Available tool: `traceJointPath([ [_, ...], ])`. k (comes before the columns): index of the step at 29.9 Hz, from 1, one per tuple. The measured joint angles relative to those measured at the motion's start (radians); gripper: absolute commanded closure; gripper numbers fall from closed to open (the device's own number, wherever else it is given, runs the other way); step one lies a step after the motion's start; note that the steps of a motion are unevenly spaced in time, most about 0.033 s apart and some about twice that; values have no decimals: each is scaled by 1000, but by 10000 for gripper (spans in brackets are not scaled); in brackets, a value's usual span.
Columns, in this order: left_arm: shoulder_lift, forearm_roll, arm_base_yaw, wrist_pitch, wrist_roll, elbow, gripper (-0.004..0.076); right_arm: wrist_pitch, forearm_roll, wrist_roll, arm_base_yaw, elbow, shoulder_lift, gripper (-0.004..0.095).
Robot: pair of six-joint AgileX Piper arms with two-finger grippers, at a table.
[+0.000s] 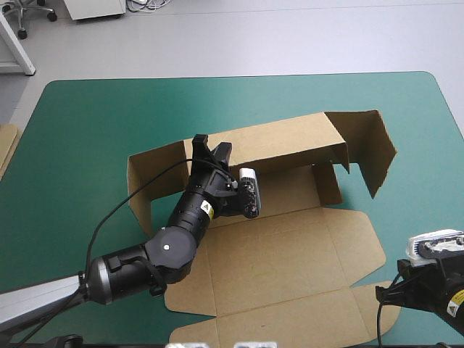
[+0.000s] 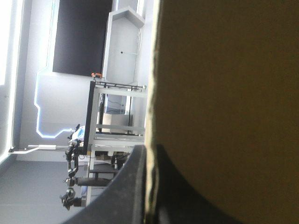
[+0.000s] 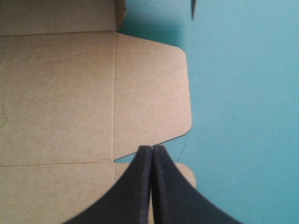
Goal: Fold the box
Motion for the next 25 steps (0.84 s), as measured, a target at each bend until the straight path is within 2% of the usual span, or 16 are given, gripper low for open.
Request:
traceJointPath([
  [8,123,-7,-118,241,-72,14,734,7,0,25,0,-30,0,908],
  [16,160,34,-147,294,-184,36,734,47,-2,14,0,-113,65,908],
  [25,160,49,-147,291,-194,50,734,33,-24,-6,0,-299,253,909],
])
